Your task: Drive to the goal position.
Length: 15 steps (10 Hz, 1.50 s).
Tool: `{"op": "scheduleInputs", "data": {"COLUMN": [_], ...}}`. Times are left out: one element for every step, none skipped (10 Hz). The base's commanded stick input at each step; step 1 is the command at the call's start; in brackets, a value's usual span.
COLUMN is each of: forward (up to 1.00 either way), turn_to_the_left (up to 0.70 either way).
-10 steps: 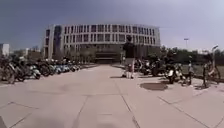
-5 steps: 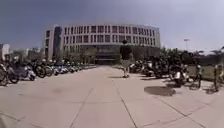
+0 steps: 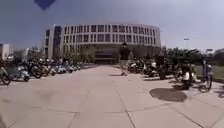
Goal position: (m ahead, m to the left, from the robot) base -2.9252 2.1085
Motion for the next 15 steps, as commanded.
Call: {"op": "scheduleInputs", "data": {"forward": [0.7,0.7,0.7,0.7,0.7,0.7,0.7,0.7,0.7,0.7,0.7,0.7,0.7,0.7,0.7], "turn_to_the_left": [0.0,0.0,0.0,0.0,0.0,0.0,0.0,0.0,0.0,0.0,0.0,0.0,0.0,0.0,0.0]}}
